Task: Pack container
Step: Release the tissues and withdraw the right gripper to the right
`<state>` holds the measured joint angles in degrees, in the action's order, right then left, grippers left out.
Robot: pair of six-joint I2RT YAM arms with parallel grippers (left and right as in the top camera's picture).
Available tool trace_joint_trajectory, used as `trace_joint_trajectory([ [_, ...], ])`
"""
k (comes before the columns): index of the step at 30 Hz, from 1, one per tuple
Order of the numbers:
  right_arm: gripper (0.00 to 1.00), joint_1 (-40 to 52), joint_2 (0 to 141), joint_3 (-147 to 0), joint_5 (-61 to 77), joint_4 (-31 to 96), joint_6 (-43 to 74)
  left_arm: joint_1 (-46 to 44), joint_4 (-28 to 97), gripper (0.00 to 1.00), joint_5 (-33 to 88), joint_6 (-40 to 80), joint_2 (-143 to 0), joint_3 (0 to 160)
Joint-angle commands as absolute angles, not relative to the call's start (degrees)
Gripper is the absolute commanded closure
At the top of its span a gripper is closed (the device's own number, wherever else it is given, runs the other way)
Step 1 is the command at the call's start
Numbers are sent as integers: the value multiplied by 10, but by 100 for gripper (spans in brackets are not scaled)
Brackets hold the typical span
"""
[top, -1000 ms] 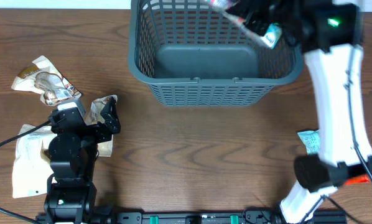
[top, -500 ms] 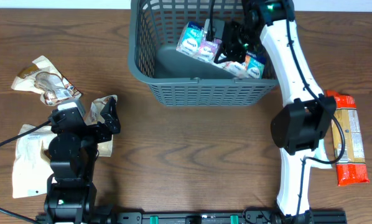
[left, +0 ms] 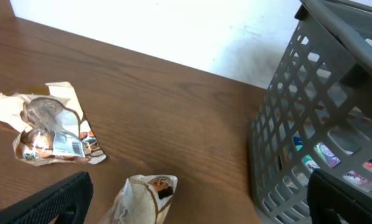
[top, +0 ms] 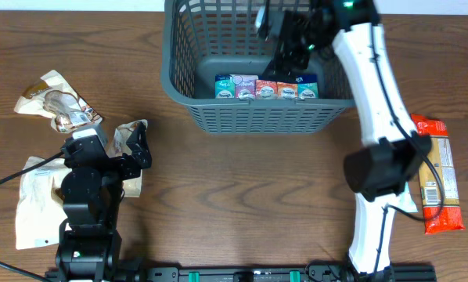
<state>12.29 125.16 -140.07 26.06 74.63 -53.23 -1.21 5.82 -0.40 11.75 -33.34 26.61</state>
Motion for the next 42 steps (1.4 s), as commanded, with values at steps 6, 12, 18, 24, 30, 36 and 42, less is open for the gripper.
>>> trace_joint_trajectory([
  [6,1,5,1089,-1473,47,748,-189,-9,58,1,-4,108,-332,281],
  [12,1,-104,1053,-1473,19,893,-21,-9,58,1,-5,108,-332,281],
  [18,2,-145,1048,-1469,19,973,-22,-9,57,1,-5,108,-332,281],
  [24,1,-138,966,-1393,51,973,-22,-9,58,1,-5,108,-332,281],
  [30,1,-138,830,-1192,76,973,-9,-9,57,1,-5,108,-332,281],
  [36,1,-138,678,-946,165,973,-10,-9,57,1,-5,108,-332,281],
  [42,1,-138,569,-763,128,972,-62,-9,57,1,-5,108,-332,281],
])
